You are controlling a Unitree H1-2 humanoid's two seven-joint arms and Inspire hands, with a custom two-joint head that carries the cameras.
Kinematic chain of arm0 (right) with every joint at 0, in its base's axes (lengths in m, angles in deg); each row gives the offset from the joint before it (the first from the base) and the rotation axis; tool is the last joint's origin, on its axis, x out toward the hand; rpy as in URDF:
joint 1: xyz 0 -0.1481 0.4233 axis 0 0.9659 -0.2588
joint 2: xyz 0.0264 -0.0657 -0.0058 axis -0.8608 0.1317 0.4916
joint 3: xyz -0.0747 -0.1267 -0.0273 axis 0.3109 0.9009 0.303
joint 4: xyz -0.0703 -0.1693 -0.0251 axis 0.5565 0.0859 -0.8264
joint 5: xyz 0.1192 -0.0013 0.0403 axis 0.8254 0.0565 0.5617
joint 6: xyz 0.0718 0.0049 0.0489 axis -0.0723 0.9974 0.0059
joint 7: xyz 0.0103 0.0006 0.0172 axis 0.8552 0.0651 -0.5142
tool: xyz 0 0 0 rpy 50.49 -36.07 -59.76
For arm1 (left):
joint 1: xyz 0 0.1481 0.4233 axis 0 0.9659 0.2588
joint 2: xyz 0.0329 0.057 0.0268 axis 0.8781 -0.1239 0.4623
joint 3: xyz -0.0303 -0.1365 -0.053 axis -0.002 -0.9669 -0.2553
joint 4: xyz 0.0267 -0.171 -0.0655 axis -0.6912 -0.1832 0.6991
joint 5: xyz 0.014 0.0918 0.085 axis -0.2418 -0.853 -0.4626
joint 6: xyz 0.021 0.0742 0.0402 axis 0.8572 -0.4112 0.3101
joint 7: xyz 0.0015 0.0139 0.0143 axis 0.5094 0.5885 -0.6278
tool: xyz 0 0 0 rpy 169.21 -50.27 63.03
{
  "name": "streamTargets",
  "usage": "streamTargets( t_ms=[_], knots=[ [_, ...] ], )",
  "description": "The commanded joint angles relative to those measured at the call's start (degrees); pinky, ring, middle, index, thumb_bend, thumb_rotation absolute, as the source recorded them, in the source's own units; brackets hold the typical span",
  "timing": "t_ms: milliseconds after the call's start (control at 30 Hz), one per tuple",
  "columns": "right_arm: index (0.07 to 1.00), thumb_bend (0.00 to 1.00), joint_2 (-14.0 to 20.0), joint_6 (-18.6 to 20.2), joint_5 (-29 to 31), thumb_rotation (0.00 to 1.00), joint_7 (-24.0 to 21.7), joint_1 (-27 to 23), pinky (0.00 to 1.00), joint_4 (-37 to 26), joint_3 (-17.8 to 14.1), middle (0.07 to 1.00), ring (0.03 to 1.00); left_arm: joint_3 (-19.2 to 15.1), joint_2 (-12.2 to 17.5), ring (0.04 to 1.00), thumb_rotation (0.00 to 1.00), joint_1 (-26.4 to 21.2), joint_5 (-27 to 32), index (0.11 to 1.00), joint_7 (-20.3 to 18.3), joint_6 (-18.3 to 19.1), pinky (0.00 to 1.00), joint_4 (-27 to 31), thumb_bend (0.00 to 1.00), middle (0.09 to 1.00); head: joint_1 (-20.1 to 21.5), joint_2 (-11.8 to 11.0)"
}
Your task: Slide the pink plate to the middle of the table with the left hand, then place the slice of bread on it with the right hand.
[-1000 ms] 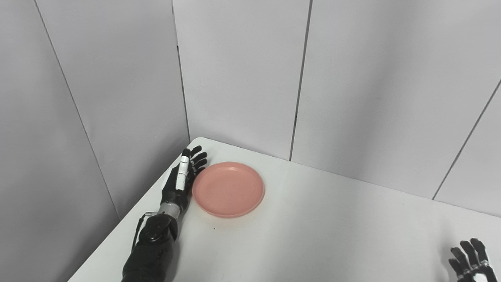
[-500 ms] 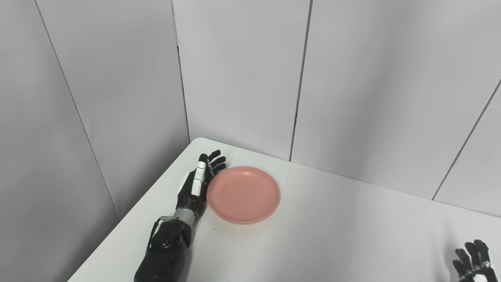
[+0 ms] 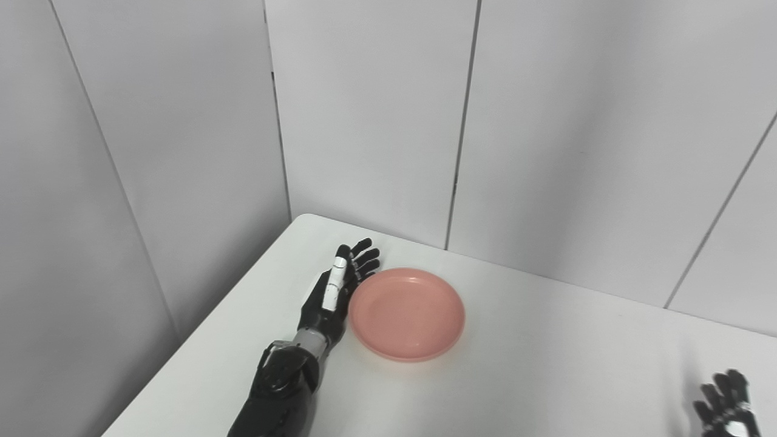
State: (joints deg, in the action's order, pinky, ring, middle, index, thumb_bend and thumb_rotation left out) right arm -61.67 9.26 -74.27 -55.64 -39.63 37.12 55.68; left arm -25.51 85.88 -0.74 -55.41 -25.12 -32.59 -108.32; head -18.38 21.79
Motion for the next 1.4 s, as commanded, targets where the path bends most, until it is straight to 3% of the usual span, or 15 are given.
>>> streamTargets(
  t_ms=[0, 433, 733, 1033, 1067, 1300, 1367],
  knots=[
    [1.000, 0.68, -0.7, 0.1, -0.2, 0.84, 0.2, 0.3, 1.00, -1.2, 0.4, 1.000, 0.995, 0.8, -0.9, 0.890, 0.96, 0.7, 0.3, 0.855, -0.9, 3.6, 0.90, 0.0, 0.84, 0.873, 0.9, 0.2],
    [0.996, 0.63, -2.6, -0.2, -4.4, 0.81, 2.5, 1.3, 1.00, -3.0, 2.2, 0.983, 0.974, 5.3, -4.3, 0.924, 1.00, 2.9, -0.2, 0.891, -2.7, 11.9, 0.94, 9.4, 0.78, 0.908, 11.6, 4.2],
    [0.993, 0.63, -4.3, 0.0, -6.3, 0.82, 4.2, 0.6, 1.00, -3.6, 3.3, 0.978, 0.969, 8.1, -6.3, 0.919, 1.00, 3.5, -1.3, 0.891, -4.1, 11.3, 0.94, 9.6, 0.78, 0.909, 17.2, 6.3],
    [0.992, 0.62, -5.4, 0.6, -7.4, 0.81, 5.1, -0.1, 1.00, -4.0, 3.9, 0.971, 0.965, 10.6, -8.5, 0.931, 1.00, 6.3, -2.6, 0.902, -4.2, 12.1, 0.94, 14.4, 0.81, 0.923, 19.0, 8.4],
    [0.992, 0.62, -5.4, 1.0, -7.6, 0.81, 5.3, -0.1, 1.00, -4.4, 4.0, 0.971, 0.965, 10.8, -8.7, 0.931, 1.00, 6.6, -2.7, 0.902, -4.2, 12.0, 0.94, 15.0, 0.81, 0.923, 20.4, 9.7],
    [0.986, 0.62, -5.7, 1.3, -7.9, 0.78, 5.9, -0.4, 1.00, -5.6, 4.1, 0.959, 0.949, 12.3, -12.1, 0.934, 1.00, 10.2, -5.2, 0.899, -2.2, 10.0, 0.97, 18.6, 0.79, 0.919, 24.0, 11.6],
    [0.986, 0.62, -5.6, 1.9, -7.9, 0.78, 5.9, -0.4, 1.00, -6.4, 4.2, 0.959, 0.948, 12.6, -12.8, 0.946, 1.00, 10.8, -5.6, 0.907, -1.8, 10.0, 0.99, 19.3, 0.78, 0.925, 25.8, 13.4]
  ],
)
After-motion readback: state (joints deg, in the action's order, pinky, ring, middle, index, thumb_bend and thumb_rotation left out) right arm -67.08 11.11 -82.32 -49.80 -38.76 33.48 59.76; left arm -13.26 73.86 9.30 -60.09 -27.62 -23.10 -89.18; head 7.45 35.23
